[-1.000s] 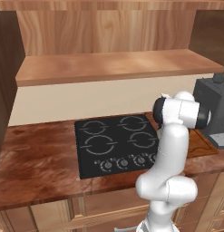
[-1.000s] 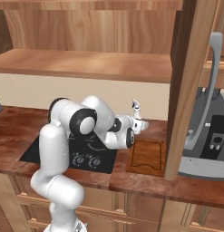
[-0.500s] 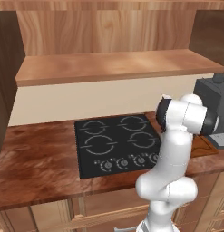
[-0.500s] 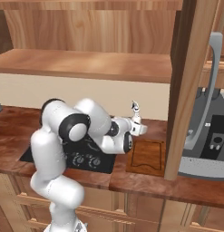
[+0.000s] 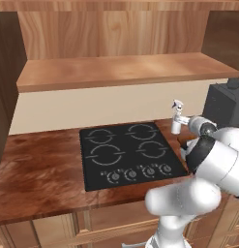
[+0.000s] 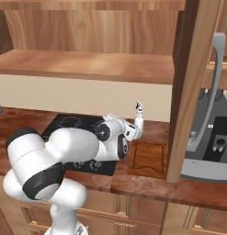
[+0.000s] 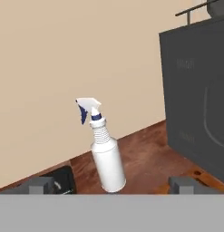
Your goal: Grab the spray bottle from the cabinet, then place it next to the cutting board for sanitizing. Then grab the dish brush from the countertop next to the sink and place it next to the cutting board.
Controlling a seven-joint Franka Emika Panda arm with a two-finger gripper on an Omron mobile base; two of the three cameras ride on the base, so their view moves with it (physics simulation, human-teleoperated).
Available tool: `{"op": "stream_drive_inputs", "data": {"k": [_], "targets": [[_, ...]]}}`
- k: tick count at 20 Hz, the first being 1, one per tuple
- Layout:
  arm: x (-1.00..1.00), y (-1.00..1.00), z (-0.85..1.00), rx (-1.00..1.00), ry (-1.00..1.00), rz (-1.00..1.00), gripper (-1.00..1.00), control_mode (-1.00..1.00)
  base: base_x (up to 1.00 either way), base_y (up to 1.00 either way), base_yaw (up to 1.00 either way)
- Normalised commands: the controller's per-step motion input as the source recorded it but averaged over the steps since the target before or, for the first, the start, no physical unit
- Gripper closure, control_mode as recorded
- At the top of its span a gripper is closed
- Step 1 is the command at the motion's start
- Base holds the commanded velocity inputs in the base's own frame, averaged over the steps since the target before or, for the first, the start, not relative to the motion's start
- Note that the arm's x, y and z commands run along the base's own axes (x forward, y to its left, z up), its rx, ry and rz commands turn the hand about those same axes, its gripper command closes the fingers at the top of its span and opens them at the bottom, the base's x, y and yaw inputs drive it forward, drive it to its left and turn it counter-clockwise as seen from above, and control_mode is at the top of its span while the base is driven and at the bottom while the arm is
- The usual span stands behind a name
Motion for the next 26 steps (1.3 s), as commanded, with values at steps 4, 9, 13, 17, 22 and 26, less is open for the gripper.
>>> {"op": "stream_drive_inputs", "data": {"k": [4,9,13,17,22,26], "targets": [[-0.65,-0.01,0.97,0.05,0.18,0.00,-1.00,-1.00,0.00,0.00,0.00],[-0.59,0.00,0.83,0.01,0.27,0.00,-1.00,-1.00,0.00,0.00,0.00],[-0.45,0.00,0.57,0.00,0.46,0.00,-1.00,-1.00,0.00,0.00,0.00],[-0.73,0.09,0.16,-0.04,0.30,0.00,-1.00,-1.00,0.00,0.00,0.00],[-0.79,0.22,0.00,0.00,0.00,0.00,-1.00,-1.00,0.00,0.00,0.00],[-0.58,0.31,-0.12,0.05,0.00,0.04,-1.00,-1.00,0.00,0.00,0.00]]}}
